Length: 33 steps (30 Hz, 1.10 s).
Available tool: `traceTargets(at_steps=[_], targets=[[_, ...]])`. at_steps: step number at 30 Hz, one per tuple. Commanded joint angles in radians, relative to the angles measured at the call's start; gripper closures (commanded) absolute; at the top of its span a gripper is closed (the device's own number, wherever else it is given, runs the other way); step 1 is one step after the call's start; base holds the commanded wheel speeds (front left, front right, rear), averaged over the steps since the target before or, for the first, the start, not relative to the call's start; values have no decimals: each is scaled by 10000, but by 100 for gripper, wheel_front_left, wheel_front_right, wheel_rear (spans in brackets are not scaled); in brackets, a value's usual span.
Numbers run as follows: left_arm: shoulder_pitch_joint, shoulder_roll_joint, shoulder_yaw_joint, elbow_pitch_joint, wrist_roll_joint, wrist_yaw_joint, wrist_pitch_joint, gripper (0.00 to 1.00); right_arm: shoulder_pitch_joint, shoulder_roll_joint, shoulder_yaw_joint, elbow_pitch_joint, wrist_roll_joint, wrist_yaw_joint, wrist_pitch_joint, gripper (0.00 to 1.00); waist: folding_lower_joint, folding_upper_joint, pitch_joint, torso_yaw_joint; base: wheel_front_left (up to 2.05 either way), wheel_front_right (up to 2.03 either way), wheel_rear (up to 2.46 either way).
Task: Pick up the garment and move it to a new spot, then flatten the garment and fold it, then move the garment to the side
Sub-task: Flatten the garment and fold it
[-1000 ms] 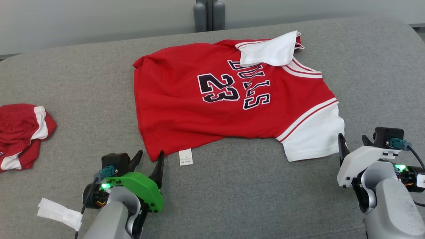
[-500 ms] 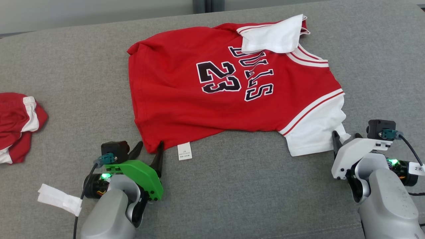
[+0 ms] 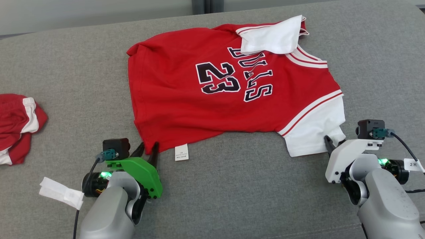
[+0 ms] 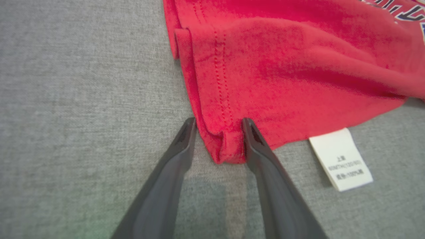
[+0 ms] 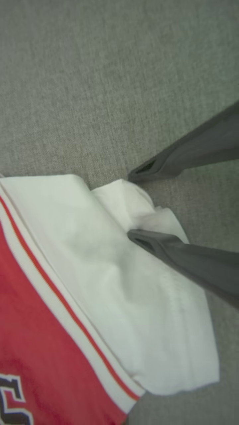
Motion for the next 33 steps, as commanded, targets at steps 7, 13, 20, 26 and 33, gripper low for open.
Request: traceTargets(at_steps=[7, 13, 20, 26, 33], targets=[[465, -65, -338, 248, -105, -97, -388, 100, 614, -90, 178, 107, 244, 72, -181, 100, 1, 0, -176, 34, 0, 0, 0], [315, -49, -348, -116, -255, -138, -1153, 100, 562, -210, -82, -299, 186, 69, -786, 100, 1, 0, -363, 101, 0, 0, 0], [448, 52, -372, -1601, -1067, -152, -1679, 100, 809, -60, -601, -1724, 784, 71, -1506, 100, 1, 0, -669, 111, 0, 0, 0], [1006, 497, -350, -3700, -2061, -154, -1756, 100, 1548, 45, -1057, -3971, 1503, 71, -1334, 100, 1, 0, -1064, 65, 0, 0, 0], [1894, 1211, -359, -6346, -3020, -156, -1105, 100, 2540, 301, -1641, -6984, 1706, 74, -631, 100, 1, 0, -1331, -48, 0, 0, 0]])
